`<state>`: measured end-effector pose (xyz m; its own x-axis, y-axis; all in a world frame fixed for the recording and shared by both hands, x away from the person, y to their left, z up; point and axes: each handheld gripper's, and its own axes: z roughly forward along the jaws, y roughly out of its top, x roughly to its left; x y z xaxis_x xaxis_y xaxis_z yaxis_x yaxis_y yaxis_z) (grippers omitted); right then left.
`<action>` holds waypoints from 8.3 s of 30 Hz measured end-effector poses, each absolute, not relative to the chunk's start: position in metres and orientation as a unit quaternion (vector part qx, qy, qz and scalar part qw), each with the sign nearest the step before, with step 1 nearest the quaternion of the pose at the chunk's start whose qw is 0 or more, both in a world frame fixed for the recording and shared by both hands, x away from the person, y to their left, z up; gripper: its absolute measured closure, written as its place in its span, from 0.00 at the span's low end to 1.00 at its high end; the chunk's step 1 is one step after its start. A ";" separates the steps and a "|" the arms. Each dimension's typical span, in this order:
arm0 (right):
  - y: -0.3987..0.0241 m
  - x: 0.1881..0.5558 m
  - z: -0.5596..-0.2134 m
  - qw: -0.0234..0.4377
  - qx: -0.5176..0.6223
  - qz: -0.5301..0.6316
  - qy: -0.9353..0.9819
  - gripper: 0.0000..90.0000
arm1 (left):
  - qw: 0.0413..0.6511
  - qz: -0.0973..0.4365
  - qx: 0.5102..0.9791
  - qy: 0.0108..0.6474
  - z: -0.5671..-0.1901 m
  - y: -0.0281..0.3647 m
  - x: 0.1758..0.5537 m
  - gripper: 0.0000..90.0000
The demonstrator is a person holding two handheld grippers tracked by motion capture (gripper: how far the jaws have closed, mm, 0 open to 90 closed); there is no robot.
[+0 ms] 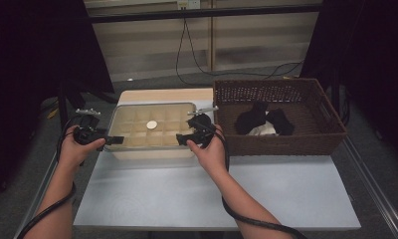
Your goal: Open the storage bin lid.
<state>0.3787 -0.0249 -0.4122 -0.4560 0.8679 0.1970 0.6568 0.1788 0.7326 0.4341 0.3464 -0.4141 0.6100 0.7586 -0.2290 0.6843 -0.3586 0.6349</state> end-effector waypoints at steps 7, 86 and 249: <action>-0.023 0.380 -0.420 0.127 0.517 0.386 0.753 0.20 | 0.359 0.053 0.823 0.436 -0.416 0.345 0.434 0.08; -0.111 0.300 -0.423 0.096 0.510 0.433 0.737 0.61 | 0.406 0.033 0.838 0.362 -0.403 0.311 0.365 0.68; -0.121 0.266 -0.444 0.099 0.456 0.420 0.778 0.51 | 0.377 0.050 0.856 0.351 -0.426 0.294 0.319 0.52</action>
<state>0.2657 -0.1208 -0.4445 -0.5652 0.7926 0.2289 0.6261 0.2315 0.7446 0.3185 0.2942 -0.4259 0.7486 0.6383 -0.1795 0.5631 -0.4691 0.6803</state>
